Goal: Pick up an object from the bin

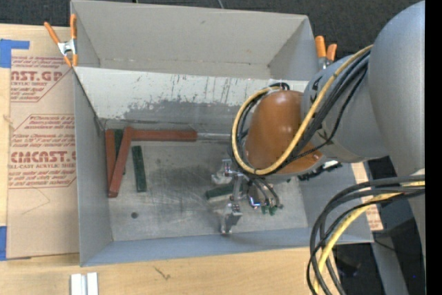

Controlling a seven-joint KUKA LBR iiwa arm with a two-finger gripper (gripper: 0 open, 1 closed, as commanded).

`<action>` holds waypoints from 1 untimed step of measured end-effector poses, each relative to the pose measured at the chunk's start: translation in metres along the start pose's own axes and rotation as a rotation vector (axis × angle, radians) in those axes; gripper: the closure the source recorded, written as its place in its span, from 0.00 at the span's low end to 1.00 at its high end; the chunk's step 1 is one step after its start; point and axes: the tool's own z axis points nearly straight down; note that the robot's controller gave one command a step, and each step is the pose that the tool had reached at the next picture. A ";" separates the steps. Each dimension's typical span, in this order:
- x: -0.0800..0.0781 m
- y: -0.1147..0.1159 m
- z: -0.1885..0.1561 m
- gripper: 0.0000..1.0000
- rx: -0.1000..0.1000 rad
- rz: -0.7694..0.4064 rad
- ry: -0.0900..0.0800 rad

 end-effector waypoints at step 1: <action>-0.002 0.001 -0.004 1.00 0.000 0.009 -0.011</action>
Offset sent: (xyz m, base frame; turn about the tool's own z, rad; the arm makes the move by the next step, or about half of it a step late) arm 0.0000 0.0000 0.0000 0.0000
